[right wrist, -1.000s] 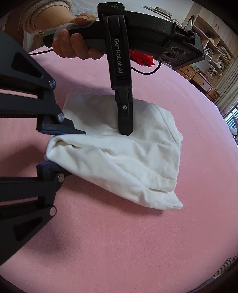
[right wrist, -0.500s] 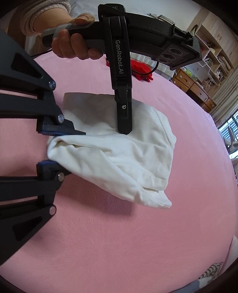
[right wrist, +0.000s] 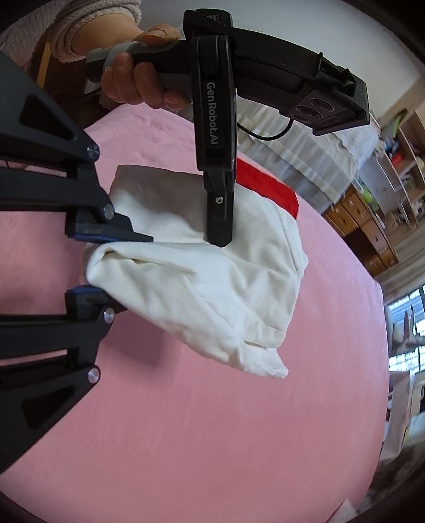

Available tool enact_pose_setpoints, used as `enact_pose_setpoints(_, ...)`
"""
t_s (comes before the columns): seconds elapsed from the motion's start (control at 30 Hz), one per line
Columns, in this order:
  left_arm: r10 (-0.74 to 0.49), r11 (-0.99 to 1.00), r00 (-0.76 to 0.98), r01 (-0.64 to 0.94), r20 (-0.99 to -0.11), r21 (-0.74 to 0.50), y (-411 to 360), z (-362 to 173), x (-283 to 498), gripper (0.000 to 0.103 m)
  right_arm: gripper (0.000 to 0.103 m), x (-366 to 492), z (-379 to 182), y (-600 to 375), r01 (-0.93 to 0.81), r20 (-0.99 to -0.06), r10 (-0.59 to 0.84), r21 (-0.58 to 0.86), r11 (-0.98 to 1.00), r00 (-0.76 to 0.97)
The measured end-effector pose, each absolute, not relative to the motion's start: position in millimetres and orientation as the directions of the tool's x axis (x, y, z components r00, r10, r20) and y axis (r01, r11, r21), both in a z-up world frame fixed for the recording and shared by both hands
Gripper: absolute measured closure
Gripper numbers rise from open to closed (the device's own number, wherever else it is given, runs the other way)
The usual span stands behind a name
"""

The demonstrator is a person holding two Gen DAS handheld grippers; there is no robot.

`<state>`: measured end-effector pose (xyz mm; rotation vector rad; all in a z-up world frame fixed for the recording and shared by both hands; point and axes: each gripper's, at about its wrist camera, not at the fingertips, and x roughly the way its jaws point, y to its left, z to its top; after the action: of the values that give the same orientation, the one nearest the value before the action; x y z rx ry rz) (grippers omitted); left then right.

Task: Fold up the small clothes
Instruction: 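Carry the folded white shirt with both tools onto the red garment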

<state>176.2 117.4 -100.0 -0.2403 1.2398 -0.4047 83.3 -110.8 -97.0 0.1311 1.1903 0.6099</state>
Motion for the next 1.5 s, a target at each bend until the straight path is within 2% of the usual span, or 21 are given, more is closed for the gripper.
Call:
enact_pose_setpoints(0.37, -0.332, 0.941, 0.284, 0.163, -0.9, -0.296, 343.4, -98.2, 187.3, 0.088, 0.084, 109.6, -113.9, 96.0, -0.421, -0.82, 0.532, 0.414, 0.807, 0.214)
enact_pose_setpoints(0.6, -0.268, 0.953, 0.316, 0.227, -0.91, -0.202, 462.2, -105.1, 244.6, 0.088, 0.084, 154.9, -136.1, 204.9, -0.398, -0.782, 0.552, 0.426, 0.813, 0.29)
enact_pose_setpoints(0.77, -0.275, 0.944, 0.33, 0.268, -0.903, -0.19, 513.1, -121.6, 292.8, 0.088, 0.084, 192.8, -158.4, 254.8, -0.341, -0.774, 0.533, 0.426, 0.838, 0.343)
enact_pose_setpoints(0.97, -0.289, 0.928, 0.329, 0.328, -0.899, -0.178, 533.6, -154.7, 343.3, 0.088, 0.084, 231.7, -191.5, 286.2, -0.287, -0.776, 0.491, 0.403, 0.869, 0.395)
enact_pose_setpoints(1.3, -0.331, 0.911, 0.239, 0.334, -0.913, -0.243, 527.9, -218.5, 382.7, 0.087, 0.084, 222.5, -226.3, 280.5, -0.177, -0.818, 0.436, 0.399, 0.9, 0.375)
enact_pose_setpoints(1.4, -0.333, 0.908, 0.22, 0.336, -0.917, -0.249, 524.9, -231.8, 385.5, 0.084, 0.084, 217.7, -235.9, 278.1, -0.151, -0.833, 0.426, 0.399, 0.905, 0.354)
enact_pose_setpoints(1.5, -0.331, 0.911, 0.201, 0.324, -0.922, -0.257, 529.3, -247.1, 394.1, 0.073, 0.084, 216.7, -241.8, 277.8, -0.138, -0.842, 0.418, 0.395, 0.908, 0.341)
